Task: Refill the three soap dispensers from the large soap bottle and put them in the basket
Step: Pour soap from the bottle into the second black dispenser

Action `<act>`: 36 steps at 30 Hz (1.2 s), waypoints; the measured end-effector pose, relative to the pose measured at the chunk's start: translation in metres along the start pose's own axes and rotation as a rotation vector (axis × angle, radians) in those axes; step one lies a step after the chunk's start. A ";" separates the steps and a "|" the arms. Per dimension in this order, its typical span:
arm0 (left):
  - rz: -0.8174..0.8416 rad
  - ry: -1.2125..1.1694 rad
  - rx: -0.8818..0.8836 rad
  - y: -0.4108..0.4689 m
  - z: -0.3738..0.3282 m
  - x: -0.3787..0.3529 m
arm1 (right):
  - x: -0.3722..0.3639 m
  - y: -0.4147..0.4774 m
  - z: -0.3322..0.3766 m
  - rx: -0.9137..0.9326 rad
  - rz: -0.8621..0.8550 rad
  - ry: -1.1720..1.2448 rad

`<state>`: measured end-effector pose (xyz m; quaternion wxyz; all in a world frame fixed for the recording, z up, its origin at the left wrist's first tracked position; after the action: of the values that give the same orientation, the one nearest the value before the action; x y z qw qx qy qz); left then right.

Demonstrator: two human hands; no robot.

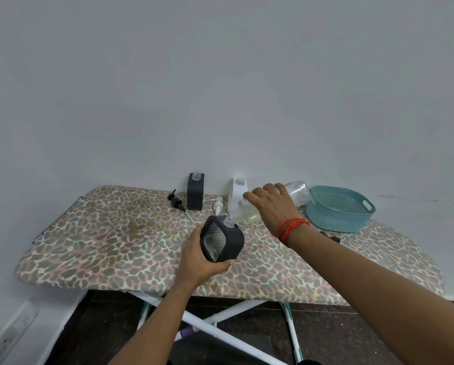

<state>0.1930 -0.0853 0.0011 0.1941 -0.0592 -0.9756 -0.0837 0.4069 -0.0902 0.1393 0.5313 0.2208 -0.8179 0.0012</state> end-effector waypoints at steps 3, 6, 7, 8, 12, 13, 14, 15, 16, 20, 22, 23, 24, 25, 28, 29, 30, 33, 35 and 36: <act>-0.007 0.009 0.005 0.001 0.001 0.000 | 0.000 0.000 0.000 -0.001 0.002 0.001; -0.006 0.008 0.008 0.001 0.003 -0.001 | 0.001 0.000 0.000 -0.001 0.003 -0.001; -0.003 0.005 0.006 0.001 0.003 -0.001 | 0.001 0.000 0.000 -0.001 0.003 -0.002; -0.003 0.003 0.004 0.001 0.003 -0.001 | 0.001 0.000 0.000 -0.002 0.004 -0.003; -0.010 0.008 0.005 0.001 0.002 -0.001 | 0.000 -0.001 0.000 -0.004 0.004 -0.005; -0.010 0.007 0.004 0.001 0.002 -0.001 | 0.000 0.000 0.000 -0.004 0.005 -0.005; -0.011 0.006 0.001 0.001 0.002 -0.001 | 0.000 0.000 0.000 -0.003 0.005 -0.005; -0.013 0.005 -0.002 0.001 0.002 -0.001 | 0.000 0.000 0.000 -0.001 0.006 -0.005; -0.013 0.006 -0.003 0.001 0.002 -0.001 | 0.000 0.000 0.000 0.000 0.008 -0.006; -0.015 0.009 0.000 0.002 0.004 -0.001 | 0.000 0.001 0.000 0.001 0.008 -0.013; -0.014 0.010 0.001 0.002 0.004 -0.001 | 0.000 0.001 0.000 0.002 0.009 -0.013; -0.013 0.010 0.001 0.002 0.004 -0.001 | 0.000 0.001 0.000 0.003 0.011 -0.012; -0.011 0.010 0.000 0.001 0.003 -0.001 | 0.001 0.000 0.000 0.003 0.012 -0.012; -0.011 0.007 -0.002 0.001 0.002 -0.001 | 0.001 0.001 0.000 0.005 0.012 -0.014; -0.016 0.003 -0.007 0.001 0.001 0.000 | 0.003 0.001 0.000 0.009 0.017 -0.017; -0.017 0.003 -0.007 0.001 0.001 -0.001 | 0.003 0.001 0.001 0.010 0.017 -0.017; -0.018 0.003 -0.006 0.002 0.002 -0.001 | 0.003 0.001 0.001 0.010 0.017 -0.019; -0.021 0.014 0.000 0.002 0.004 -0.002 | 0.003 0.001 0.001 0.010 0.013 -0.026; -0.019 0.016 0.002 0.002 0.004 -0.001 | 0.002 0.001 0.001 0.011 0.013 -0.028; -0.017 0.013 0.003 0.002 0.004 -0.001 | 0.002 0.001 0.001 0.012 0.013 -0.029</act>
<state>0.1933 -0.0826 -0.0023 0.1997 -0.0498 -0.9750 -0.0844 0.4050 -0.0901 0.1410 0.5179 0.2184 -0.8271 0.0062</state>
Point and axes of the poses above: each hand's wrist, its own y-axis towards the middle knuckle, its own x-axis out of the back of the hand, z = x × y, the point moved 1 cm from there along y, towards the middle knuckle, and after that the axes turned 10 degrees about x, right-handed, at the moved point
